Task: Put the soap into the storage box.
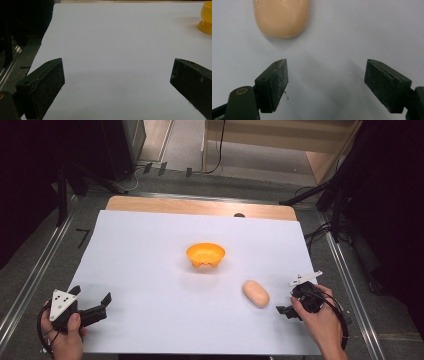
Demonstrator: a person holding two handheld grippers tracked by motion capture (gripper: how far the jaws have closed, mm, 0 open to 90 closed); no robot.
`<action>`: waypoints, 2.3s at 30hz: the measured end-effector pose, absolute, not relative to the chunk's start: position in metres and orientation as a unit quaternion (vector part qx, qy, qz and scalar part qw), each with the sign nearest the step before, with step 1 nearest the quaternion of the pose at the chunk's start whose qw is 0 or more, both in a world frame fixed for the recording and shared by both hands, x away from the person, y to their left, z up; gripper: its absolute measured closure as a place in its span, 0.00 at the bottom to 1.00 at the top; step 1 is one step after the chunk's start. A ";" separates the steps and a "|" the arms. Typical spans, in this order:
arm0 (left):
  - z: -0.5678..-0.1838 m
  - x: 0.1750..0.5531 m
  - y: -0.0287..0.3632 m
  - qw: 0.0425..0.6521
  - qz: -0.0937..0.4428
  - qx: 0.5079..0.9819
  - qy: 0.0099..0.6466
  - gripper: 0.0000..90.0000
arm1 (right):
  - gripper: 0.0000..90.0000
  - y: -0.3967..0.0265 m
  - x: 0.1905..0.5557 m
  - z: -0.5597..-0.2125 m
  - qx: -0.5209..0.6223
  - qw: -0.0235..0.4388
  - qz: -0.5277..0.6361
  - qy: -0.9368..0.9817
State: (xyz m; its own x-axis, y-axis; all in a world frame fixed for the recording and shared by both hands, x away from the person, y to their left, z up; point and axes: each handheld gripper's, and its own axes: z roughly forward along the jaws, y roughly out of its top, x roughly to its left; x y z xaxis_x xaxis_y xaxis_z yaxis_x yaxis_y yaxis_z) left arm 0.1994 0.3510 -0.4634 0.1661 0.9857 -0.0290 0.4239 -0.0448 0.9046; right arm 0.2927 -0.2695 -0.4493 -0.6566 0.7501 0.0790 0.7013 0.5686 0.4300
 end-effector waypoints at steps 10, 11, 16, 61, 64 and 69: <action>-0.463 0.200 0.351 0.418 0.336 0.639 0.552 0.00 | 0.22 -0.253 0.303 -0.442 0.407 0.053 0.196 0.890; -0.463 0.200 0.351 0.418 0.336 0.639 0.552 0.00 | 0.22 -0.249 0.305 -0.440 0.406 0.051 0.196 0.891; -0.464 0.200 0.351 0.418 0.336 0.639 0.552 0.00 | 0.22 -0.241 0.310 -0.439 0.406 0.045 0.193 0.892; -0.463 0.200 0.351 0.416 0.334 0.643 0.550 0.00 | 0.31 -0.179 0.336 -0.451 0.393 0.008 0.172 0.903; -0.463 0.200 0.351 0.416 0.334 0.643 0.550 0.00 | 0.32 -0.178 0.337 -0.451 0.394 0.009 0.172 0.903; -0.463 0.200 0.351 0.416 0.334 0.643 0.550 0.00 | 0.36 -0.175 0.336 -0.451 0.393 0.016 0.168 0.904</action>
